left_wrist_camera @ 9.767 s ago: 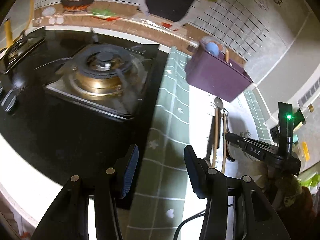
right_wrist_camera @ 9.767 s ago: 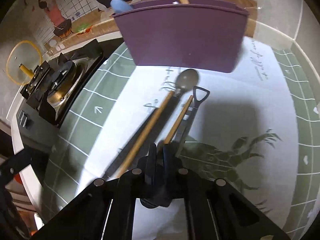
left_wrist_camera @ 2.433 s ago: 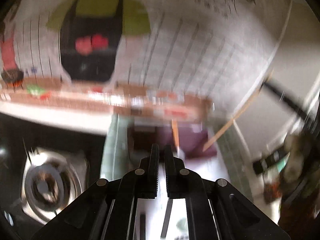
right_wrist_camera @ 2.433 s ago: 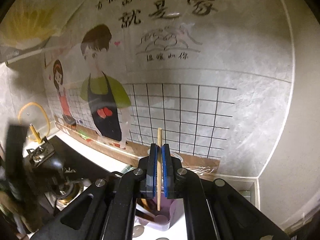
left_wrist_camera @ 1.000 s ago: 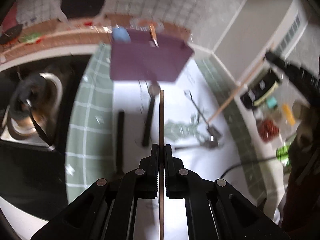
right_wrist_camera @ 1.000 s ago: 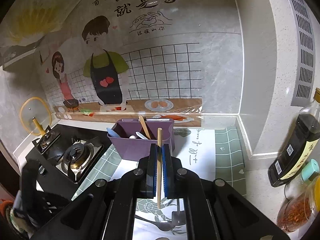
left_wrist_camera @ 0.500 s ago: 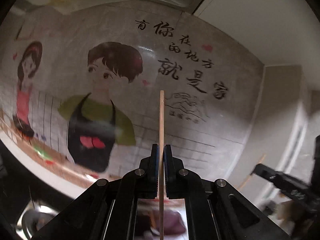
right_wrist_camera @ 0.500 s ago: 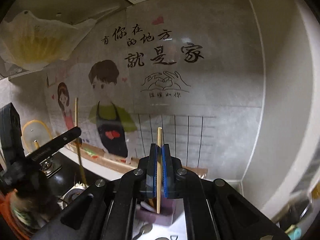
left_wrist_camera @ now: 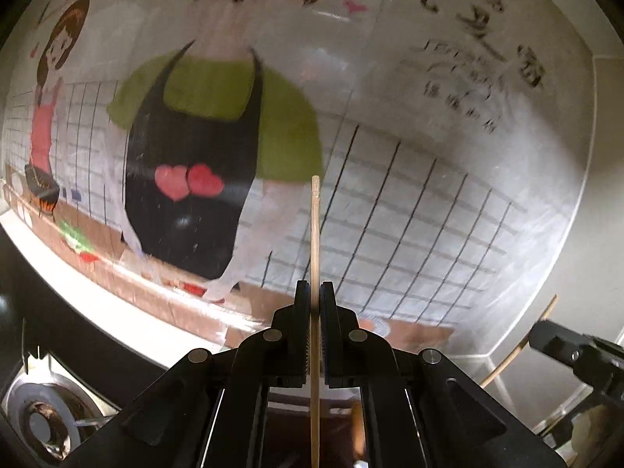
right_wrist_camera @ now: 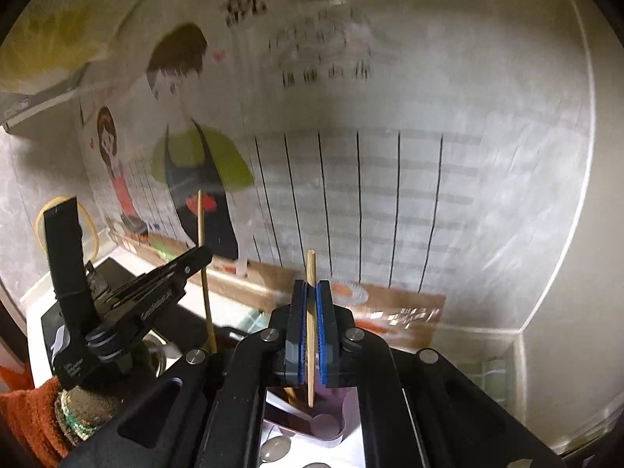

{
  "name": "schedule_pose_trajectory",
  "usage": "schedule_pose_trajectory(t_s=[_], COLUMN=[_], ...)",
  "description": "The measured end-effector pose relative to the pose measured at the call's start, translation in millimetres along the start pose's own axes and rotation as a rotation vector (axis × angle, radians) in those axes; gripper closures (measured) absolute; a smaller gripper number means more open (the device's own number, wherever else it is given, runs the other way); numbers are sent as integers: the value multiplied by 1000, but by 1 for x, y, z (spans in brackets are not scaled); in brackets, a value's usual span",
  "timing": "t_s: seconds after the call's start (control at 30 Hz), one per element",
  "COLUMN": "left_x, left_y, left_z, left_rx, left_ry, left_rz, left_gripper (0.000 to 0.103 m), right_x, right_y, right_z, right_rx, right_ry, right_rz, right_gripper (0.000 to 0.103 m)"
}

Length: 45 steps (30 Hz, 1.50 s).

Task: Organize utensils
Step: 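Lower both chopsticks into the purple caddy and open both grippers, then grasp the black smiley-face spoon by its handle with the right gripper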

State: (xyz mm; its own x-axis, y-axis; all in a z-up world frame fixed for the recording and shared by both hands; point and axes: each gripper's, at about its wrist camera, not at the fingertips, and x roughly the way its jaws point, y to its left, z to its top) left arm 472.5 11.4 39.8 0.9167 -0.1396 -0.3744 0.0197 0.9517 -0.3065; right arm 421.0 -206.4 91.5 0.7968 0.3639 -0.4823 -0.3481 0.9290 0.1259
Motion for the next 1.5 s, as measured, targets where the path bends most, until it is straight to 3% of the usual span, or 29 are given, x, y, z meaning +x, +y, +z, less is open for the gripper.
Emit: schedule_pose_trajectory(t_s=[0.23,0.37,0.43,0.5,0.67,0.83,0.97,1.1,1.3,1.43,1.5], left_x=[-3,-16,-29,-47,-98,-146,-164,-177,-197,-202,-201], left_y=[6,6,9,12,21,47,69,88,99,92,87], left_z=[-38,-53,-51,-42,-29,-48,-76,-119,-163,-173,-177], left_rx=[-17,-13,-29,-39,-14,-14,-11,-6,1,19,31], left_ry=[57,114,126,125,148,210,330,474,582,614,626], left_rz=[4,-20,-37,-59,-103,-95,-76,-82,-97,-116,-118], left_gripper=[96,94,72,62,58,55,55,55,55,55,55], right_x=[31,46,39,22,-19,-55,-75,-75,-63,-64,-65], right_y=[4,2,0,-2,5,16,30,39,39,44,38], right_z=[-33,-50,-55,-61,-79,-104,-127,-171,-230,-245,-244], right_rx=[6,40,44,52,13,-16,-79,-96,-100,-169,-138], right_ry=[127,251,238,204,177,182,202,344,489,504,484], right_rz=[33,105,120,121,44,-40,-74,18,5,-32,-42], right_gripper=[98,96,92,86,83,83,83,82,82,82,82])
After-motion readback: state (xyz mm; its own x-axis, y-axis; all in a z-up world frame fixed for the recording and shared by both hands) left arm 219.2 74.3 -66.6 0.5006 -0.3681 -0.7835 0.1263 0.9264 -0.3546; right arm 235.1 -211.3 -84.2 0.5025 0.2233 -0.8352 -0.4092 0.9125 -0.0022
